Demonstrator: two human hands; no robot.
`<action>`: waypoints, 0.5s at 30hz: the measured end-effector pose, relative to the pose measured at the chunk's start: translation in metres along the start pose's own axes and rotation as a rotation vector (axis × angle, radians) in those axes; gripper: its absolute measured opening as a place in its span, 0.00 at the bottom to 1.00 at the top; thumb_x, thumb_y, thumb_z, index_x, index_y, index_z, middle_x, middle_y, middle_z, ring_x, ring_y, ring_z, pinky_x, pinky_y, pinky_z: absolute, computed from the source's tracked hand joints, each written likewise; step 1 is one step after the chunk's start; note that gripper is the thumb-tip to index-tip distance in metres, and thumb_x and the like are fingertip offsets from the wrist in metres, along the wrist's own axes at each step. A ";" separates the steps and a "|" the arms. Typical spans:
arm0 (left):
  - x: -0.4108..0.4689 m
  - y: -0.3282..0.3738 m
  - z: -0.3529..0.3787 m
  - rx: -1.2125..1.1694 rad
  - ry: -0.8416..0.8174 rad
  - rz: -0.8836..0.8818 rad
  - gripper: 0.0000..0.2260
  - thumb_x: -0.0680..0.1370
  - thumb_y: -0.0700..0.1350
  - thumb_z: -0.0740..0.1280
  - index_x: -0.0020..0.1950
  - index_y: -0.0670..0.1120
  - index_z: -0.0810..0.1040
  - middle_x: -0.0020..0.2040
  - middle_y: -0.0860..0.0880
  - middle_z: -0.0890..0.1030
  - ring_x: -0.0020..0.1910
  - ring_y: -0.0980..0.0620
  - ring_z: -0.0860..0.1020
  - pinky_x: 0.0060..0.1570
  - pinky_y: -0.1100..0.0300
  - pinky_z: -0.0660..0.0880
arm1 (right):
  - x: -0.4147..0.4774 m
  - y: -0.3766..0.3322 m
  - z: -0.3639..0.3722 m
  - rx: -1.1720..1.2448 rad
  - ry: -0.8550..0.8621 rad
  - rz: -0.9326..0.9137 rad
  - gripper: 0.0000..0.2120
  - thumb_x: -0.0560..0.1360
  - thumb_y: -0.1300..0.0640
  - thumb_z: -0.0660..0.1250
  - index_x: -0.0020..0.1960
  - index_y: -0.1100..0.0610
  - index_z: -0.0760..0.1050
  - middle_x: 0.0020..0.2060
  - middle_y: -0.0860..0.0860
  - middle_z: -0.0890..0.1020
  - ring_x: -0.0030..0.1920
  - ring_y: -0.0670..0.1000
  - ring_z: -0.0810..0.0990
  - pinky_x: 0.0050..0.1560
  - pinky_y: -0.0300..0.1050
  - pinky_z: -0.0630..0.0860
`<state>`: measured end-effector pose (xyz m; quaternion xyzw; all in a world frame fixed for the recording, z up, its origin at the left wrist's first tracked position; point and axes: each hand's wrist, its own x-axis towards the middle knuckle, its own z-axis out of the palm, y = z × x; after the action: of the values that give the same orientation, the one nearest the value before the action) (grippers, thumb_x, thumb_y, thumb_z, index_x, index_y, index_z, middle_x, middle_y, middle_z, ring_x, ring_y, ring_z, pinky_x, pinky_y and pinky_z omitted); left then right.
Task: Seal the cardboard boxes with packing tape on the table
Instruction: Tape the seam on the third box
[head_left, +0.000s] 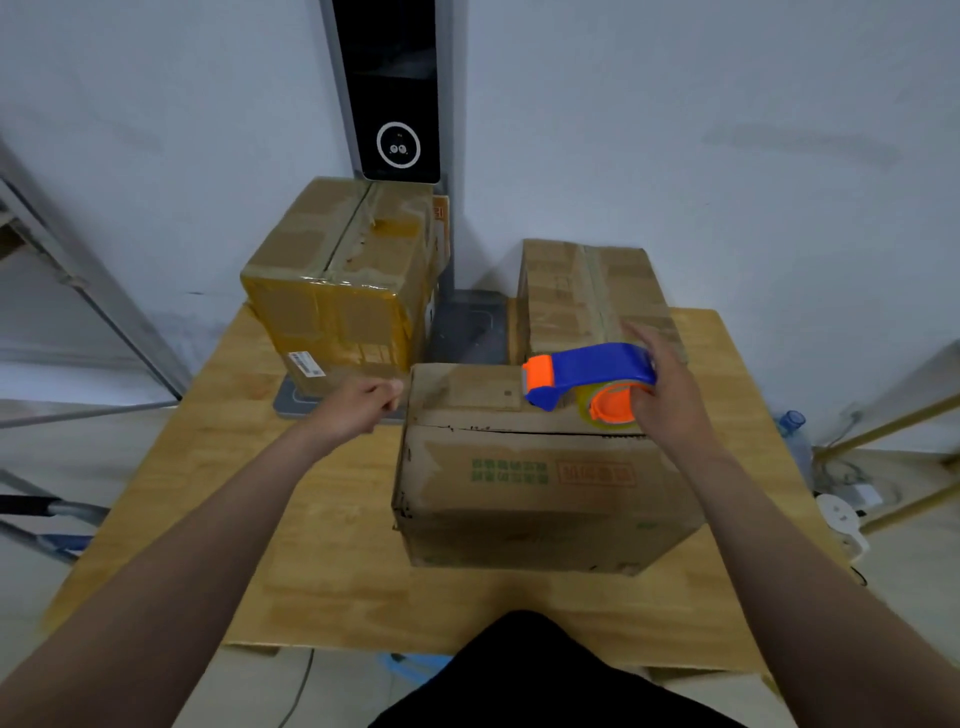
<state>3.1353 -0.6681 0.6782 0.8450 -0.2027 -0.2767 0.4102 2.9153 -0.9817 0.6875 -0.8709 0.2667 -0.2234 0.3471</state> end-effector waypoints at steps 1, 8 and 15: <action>0.001 -0.011 -0.001 -0.023 -0.022 -0.016 0.17 0.86 0.50 0.59 0.40 0.45 0.73 0.31 0.51 0.70 0.34 0.50 0.69 0.40 0.53 0.68 | -0.002 0.001 0.002 -0.012 -0.009 -0.024 0.41 0.68 0.75 0.61 0.75 0.45 0.65 0.62 0.47 0.76 0.62 0.49 0.75 0.65 0.54 0.74; 0.009 -0.067 -0.003 -0.114 0.019 -0.056 0.18 0.86 0.51 0.58 0.38 0.45 0.70 0.30 0.50 0.67 0.30 0.52 0.66 0.37 0.54 0.66 | -0.014 -0.008 0.035 -0.150 -0.073 -0.149 0.39 0.69 0.72 0.67 0.75 0.48 0.65 0.65 0.49 0.73 0.60 0.48 0.73 0.59 0.43 0.69; 0.022 -0.091 -0.001 -0.092 0.039 -0.032 0.19 0.86 0.53 0.58 0.37 0.46 0.69 0.29 0.54 0.68 0.31 0.52 0.66 0.37 0.55 0.66 | -0.019 -0.012 0.048 -0.186 -0.061 -0.176 0.38 0.71 0.70 0.67 0.76 0.47 0.65 0.64 0.49 0.72 0.61 0.52 0.72 0.62 0.50 0.73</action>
<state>3.1635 -0.6271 0.5987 0.8338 -0.1682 -0.2755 0.4480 2.9325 -0.9387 0.6606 -0.9257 0.1984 -0.2008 0.2517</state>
